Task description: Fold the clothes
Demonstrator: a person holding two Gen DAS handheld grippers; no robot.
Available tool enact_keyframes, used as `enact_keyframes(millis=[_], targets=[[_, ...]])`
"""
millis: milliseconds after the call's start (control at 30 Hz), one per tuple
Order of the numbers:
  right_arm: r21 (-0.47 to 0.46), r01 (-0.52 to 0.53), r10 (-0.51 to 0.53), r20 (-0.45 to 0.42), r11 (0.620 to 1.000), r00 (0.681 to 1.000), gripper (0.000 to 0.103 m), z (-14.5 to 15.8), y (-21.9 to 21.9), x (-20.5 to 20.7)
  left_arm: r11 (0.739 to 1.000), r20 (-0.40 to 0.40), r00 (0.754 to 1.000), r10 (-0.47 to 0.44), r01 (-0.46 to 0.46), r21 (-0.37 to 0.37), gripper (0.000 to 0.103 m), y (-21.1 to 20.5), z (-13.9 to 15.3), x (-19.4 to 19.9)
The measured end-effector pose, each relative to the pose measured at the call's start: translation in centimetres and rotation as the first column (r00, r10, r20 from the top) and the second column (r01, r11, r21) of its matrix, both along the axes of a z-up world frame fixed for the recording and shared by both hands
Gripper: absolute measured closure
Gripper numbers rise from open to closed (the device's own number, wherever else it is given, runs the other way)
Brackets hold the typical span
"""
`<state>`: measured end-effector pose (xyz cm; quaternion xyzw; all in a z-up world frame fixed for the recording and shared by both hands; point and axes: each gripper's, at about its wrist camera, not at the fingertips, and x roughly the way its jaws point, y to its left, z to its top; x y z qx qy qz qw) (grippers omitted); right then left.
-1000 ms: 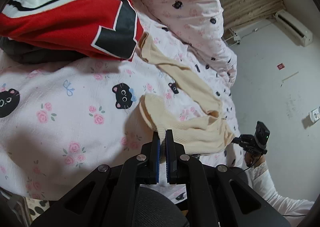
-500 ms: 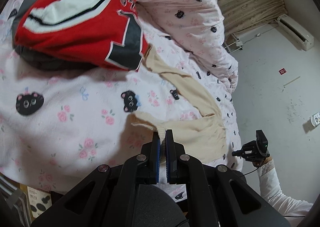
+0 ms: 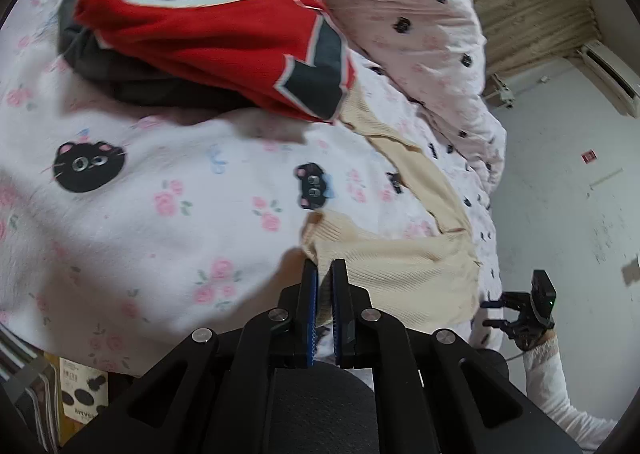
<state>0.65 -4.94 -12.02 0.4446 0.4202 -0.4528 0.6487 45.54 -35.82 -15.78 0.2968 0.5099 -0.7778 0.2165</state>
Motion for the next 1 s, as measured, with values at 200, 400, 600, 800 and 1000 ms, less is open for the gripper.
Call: enact_keyframes(millis=[200,400,600,800,1000], targets=[[0.020,-0.023,0.024,-0.021,1.000,0.999,0.057,0.0,-0.3,0.5,0.999,0.104,0.994,0.033,-0.034,0.003,0.098,0.2,-0.9,1.0],[-0.049,-0.010,0.009,-0.017,0.999,1.000,0.057,2.4,-1.1,0.4,0.998,0.043,0.999,0.028,-0.026,-0.057,0.098,0.2,0.9,0.2],[-0.106,-0.038,0.037,-0.009,0.994,0.999,0.057,4.0,-2.7,2.5,0.996,0.078,0.996,-0.035,0.041,-0.075,0.093,-1.1,1.1,-3.4],[-0.097,-0.075,0.074,-0.017,0.992,0.997,0.057,3.1,-3.0,4.8,0.996,0.084,0.995,-0.054,0.060,-0.072,0.069,-1.4,0.9,-4.3],[-0.102,-0.062,0.063,0.010,0.993,0.998,0.057,2.7,-2.6,5.2,0.996,0.077,0.995,-0.060,0.064,-0.054,0.062,-1.6,0.6,-3.8]])
